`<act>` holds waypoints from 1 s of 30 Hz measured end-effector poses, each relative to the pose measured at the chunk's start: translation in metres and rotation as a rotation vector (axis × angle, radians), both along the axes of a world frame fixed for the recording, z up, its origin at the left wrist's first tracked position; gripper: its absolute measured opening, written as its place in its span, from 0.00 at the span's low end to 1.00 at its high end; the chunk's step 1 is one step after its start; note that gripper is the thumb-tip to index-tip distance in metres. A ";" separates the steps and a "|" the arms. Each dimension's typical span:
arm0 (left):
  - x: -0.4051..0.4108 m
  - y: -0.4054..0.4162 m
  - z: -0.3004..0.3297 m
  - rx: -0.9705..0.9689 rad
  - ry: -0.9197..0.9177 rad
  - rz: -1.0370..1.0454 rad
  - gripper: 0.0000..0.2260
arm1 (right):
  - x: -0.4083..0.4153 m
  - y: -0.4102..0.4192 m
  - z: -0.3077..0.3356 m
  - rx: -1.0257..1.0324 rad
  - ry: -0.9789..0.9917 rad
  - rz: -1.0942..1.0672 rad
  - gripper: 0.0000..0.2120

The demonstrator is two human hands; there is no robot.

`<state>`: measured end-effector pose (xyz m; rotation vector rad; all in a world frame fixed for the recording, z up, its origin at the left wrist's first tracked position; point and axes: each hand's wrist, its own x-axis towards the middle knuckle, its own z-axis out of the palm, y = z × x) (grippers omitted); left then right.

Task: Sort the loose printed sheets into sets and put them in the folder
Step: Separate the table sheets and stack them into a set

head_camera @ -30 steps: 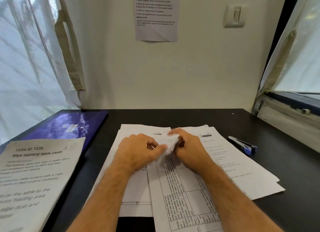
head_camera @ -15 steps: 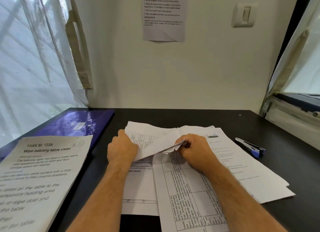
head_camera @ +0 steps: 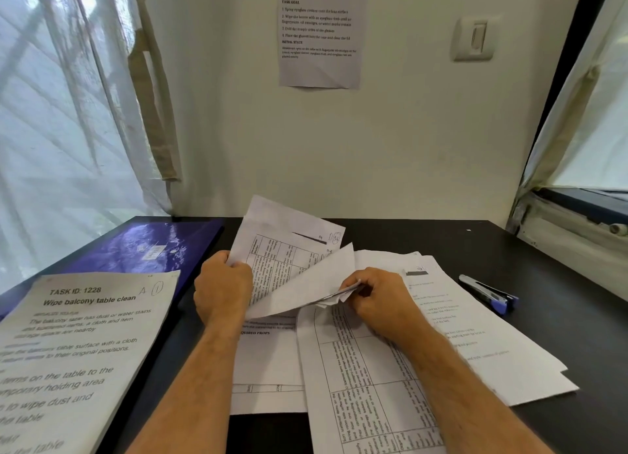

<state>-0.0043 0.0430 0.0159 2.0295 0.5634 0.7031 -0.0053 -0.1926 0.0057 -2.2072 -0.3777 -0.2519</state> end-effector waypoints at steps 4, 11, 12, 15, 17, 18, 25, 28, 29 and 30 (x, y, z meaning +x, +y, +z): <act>-0.003 -0.003 0.001 0.015 -0.008 -0.004 0.08 | 0.001 0.000 0.000 -0.037 -0.020 -0.008 0.11; -0.009 -0.009 0.006 0.077 -0.024 -0.025 0.19 | 0.005 0.000 -0.004 -0.062 -0.067 -0.028 0.08; -0.010 -0.009 0.006 0.108 -0.036 -0.016 0.21 | 0.004 0.000 -0.005 -0.058 -0.074 -0.042 0.07; -0.008 -0.008 0.006 0.170 -0.081 -0.004 0.20 | 0.002 0.001 -0.003 -0.027 -0.104 -0.051 0.12; -0.007 -0.008 0.006 0.178 -0.127 -0.021 0.12 | -0.001 0.002 -0.001 -0.022 -0.103 -0.038 0.22; -0.007 -0.008 0.007 0.180 -0.149 -0.027 0.09 | -0.002 0.003 0.001 -0.013 -0.098 -0.035 0.25; -0.012 -0.010 0.011 0.099 -0.191 -0.075 0.11 | -0.006 0.007 0.006 -0.093 -0.175 -0.076 0.06; -0.015 -0.011 0.028 0.013 -0.270 -0.022 0.08 | -0.007 0.010 0.018 -0.076 -0.252 -0.092 0.04; -0.016 -0.010 0.033 0.002 -0.316 -0.019 0.06 | -0.007 0.012 0.024 -0.070 -0.288 -0.097 0.04; -0.017 -0.009 0.041 0.009 -0.357 -0.023 0.04 | -0.007 0.014 0.033 -0.062 -0.326 -0.101 0.04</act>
